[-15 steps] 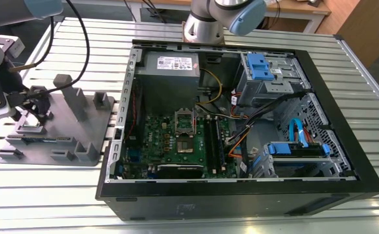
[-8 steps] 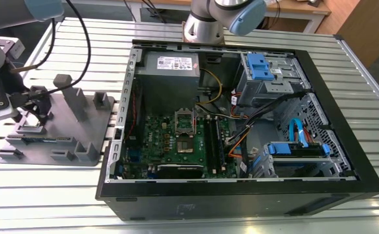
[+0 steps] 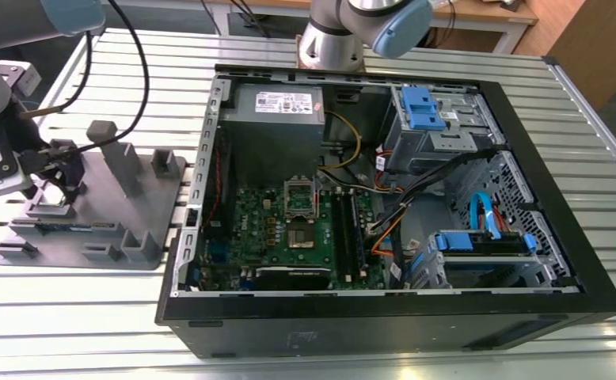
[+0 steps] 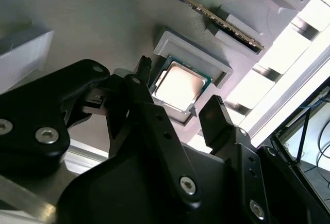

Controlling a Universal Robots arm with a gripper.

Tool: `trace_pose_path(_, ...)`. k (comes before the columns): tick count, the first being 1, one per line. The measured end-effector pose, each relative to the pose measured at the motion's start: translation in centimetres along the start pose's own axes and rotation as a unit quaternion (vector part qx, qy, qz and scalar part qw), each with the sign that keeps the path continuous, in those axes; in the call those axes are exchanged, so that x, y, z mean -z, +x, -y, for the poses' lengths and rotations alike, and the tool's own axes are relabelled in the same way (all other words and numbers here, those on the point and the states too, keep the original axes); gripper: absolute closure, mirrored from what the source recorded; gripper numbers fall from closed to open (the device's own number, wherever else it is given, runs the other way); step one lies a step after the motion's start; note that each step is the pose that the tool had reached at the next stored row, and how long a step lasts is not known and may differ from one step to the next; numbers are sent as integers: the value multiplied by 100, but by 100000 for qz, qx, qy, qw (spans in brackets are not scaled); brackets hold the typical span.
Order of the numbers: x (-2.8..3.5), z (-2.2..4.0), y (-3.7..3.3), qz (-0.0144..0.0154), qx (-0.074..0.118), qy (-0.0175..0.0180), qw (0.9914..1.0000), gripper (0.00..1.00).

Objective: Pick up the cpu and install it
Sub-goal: 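Pick up the cpu and move it towards the insertion slot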

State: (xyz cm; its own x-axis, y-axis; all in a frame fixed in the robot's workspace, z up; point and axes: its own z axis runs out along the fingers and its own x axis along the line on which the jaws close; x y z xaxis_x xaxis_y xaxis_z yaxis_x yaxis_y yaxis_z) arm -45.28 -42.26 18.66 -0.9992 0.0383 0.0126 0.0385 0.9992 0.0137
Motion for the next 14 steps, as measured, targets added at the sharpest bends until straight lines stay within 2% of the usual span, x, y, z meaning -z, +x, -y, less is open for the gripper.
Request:
trace_pose_path(6,-38,-5,5,-3,0,7,100000,35)
trace_pose_path(14,-52,-5,5,-8,-1,10,100000,35)
